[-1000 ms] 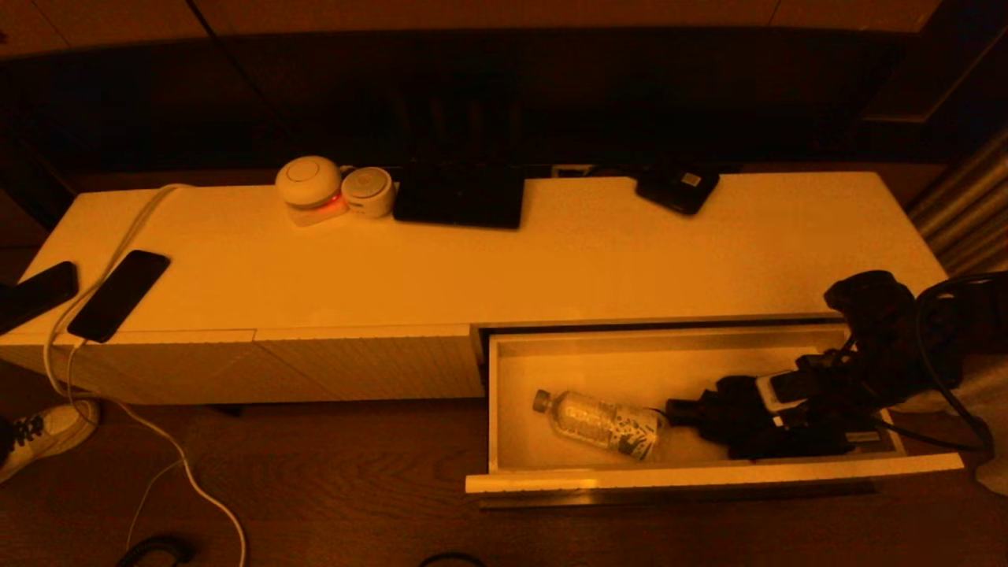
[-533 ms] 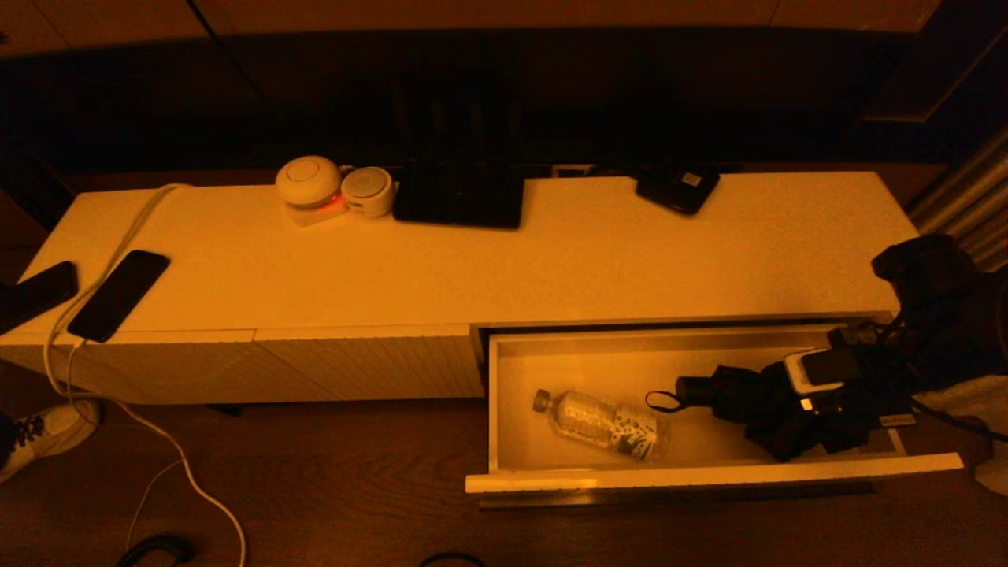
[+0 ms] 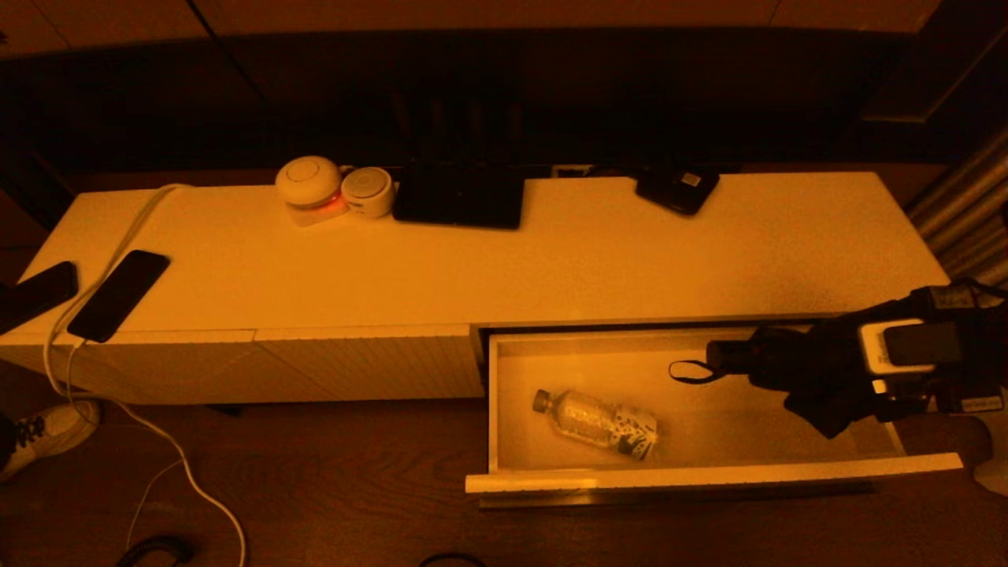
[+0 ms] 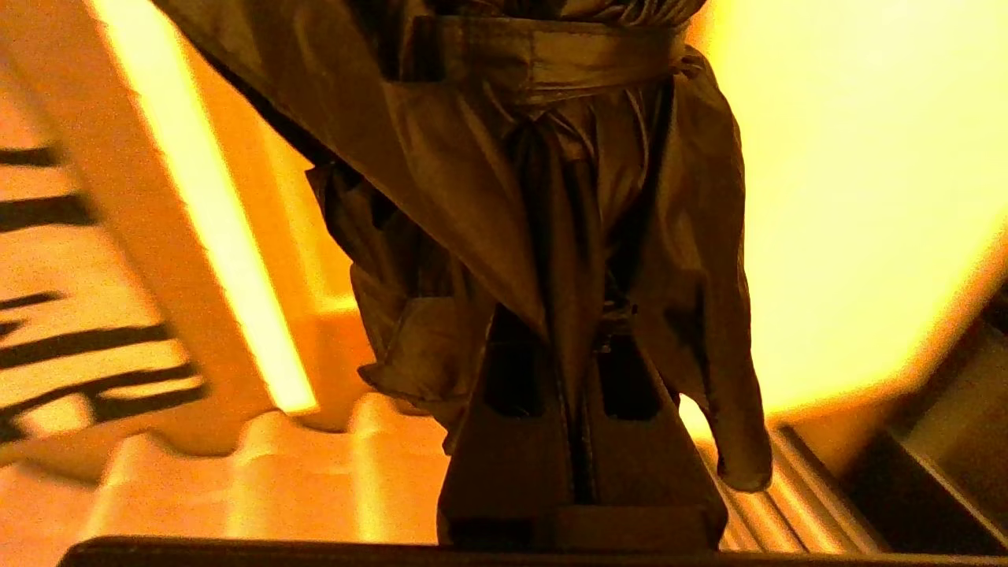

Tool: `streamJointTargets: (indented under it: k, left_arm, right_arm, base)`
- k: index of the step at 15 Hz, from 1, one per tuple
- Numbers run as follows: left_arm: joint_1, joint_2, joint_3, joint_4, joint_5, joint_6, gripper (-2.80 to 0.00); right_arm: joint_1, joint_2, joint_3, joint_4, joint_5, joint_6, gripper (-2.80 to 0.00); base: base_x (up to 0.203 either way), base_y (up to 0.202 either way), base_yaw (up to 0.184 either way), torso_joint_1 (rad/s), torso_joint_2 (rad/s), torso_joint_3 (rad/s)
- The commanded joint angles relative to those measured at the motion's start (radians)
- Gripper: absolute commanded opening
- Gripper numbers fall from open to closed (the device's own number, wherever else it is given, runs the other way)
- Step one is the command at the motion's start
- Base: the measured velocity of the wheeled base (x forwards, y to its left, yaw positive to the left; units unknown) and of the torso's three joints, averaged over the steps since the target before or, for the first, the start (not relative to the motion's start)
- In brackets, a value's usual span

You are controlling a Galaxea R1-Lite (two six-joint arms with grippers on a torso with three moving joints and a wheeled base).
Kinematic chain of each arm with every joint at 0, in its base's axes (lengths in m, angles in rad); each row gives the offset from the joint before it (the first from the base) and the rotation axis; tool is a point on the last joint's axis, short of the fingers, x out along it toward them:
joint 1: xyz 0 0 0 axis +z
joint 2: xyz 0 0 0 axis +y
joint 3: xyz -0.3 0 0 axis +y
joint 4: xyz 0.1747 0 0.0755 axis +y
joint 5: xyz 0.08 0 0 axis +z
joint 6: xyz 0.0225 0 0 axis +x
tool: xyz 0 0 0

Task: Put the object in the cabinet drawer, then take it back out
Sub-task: Take the umbrella out of the drawer and put it on the table

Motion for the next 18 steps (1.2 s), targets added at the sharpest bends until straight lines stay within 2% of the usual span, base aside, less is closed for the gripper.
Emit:
streamJointTargets:
  k: [1, 3, 5, 7, 10, 14, 16, 18]
  left_arm:
    - [0.0, 0.0, 0.0, 0.0, 0.0, 0.0, -2.8]
    - [0.0, 0.0, 0.0, 0.0, 0.0, 0.0, -2.8]
    - [0.0, 0.0, 0.0, 0.0, 0.0, 0.0, -2.8]
    - [0.0, 0.0, 0.0, 0.0, 0.0, 0.0, -2.8]
    - [0.0, 0.0, 0.0, 0.0, 0.0, 0.0, -2.8]
    - [0.0, 0.0, 0.0, 0.0, 0.0, 0.0, -2.8]
    - [0.0, 0.0, 0.0, 0.0, 0.0, 0.0, -2.8]
    - [0.0, 0.0, 0.0, 0.0, 0.0, 0.0, -2.8]
  right_arm:
    - [-0.033, -0.086, -0.024, -0.005, 0.02, -0.01, -2.8]
    - [-0.076, -0.084, -0.06, -0.029, 0.052, -0.019, -2.8]
    - [-0.098, -0.046, -0.082, -0.133, 0.071, -0.03, -2.8]
    - [-0.097, 0.008, -0.083, -0.222, 0.07, -0.033, -2.8]
    - [-0.094, 0.115, -0.069, -0.441, 0.073, -0.065, -2.8]
    - [-0.078, 0.227, -0.057, -0.572, 0.084, -0.077, -2.8]
    - [-0.066, 0.26, -0.006, -0.684, 0.084, -0.076, -2.8]
    - [-0.058, 0.272, -0.007, -0.697, 0.08, -0.078, -2.8]
  base:
    - [0.0, 0.0, 0.0, 0.0, 0.0, 0.0]
    - [0.0, 0.0, 0.0, 0.0, 0.0, 0.0]
    - [0.0, 0.0, 0.0, 0.0, 0.0, 0.0]
    - [0.0, 0.0, 0.0, 0.0, 0.0, 0.0]
    - [0.0, 0.0, 0.0, 0.0, 0.0, 0.0]
    - [0.0, 0.0, 0.0, 0.0, 0.0, 0.0]
    - [0.0, 0.0, 0.0, 0.0, 0.0, 0.0]
    - [0.0, 0.0, 0.0, 0.0, 0.0, 0.0]
